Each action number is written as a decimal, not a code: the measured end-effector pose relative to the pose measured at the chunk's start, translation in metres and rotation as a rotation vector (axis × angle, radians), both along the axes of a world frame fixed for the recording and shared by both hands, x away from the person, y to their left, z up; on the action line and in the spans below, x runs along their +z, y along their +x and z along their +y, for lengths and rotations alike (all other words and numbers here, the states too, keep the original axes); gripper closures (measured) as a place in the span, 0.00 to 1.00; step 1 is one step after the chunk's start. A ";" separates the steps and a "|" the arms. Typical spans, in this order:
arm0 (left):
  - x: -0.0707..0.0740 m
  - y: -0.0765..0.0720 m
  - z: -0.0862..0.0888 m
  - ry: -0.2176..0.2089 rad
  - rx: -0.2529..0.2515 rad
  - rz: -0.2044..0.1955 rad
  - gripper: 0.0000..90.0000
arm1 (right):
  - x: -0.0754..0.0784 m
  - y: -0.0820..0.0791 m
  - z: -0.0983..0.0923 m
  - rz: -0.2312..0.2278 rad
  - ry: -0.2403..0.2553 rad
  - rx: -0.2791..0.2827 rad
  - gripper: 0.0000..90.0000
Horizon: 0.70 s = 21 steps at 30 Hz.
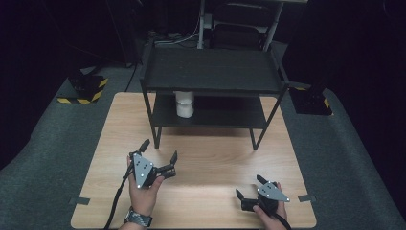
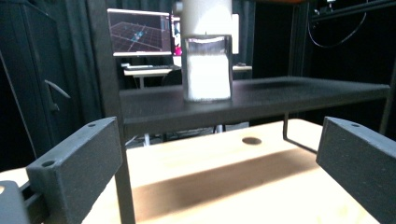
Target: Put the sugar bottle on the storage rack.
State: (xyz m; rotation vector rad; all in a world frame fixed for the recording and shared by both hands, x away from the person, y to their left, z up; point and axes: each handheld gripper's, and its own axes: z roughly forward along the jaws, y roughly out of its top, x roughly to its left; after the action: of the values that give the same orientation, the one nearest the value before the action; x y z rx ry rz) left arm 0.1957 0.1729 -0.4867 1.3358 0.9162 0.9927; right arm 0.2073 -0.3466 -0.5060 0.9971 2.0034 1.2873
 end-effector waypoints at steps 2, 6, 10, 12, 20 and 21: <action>-0.004 -0.004 0.004 0.001 0.000 0.010 0.01 | 0.000 0.000 0.000 0.000 -0.001 -0.001 0.00; -0.012 -0.012 0.010 0.014 0.001 0.032 0.01 | 0.000 0.000 0.000 -0.001 -0.001 -0.001 0.00; -0.024 -0.019 0.020 0.033 0.001 0.071 0.01 | 0.000 0.000 0.000 -0.001 0.000 -0.001 0.00; -0.026 -0.020 0.022 0.039 0.004 0.078 0.01 | 0.000 0.000 0.000 0.000 0.000 -0.001 0.00; -0.031 -0.026 0.035 0.071 0.006 0.133 0.01 | 0.000 0.000 0.001 0.000 -0.004 -0.001 0.00; -0.032 -0.027 0.036 0.073 0.007 0.147 0.01 | 0.000 0.000 0.001 -0.002 -0.004 -0.002 0.00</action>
State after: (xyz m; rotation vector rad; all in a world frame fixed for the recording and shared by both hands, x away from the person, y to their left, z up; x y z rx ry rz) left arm 0.1690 0.2089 -0.5187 1.4831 1.0035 0.9500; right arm 0.2069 -0.3457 -0.5058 0.9952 2.0026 1.2822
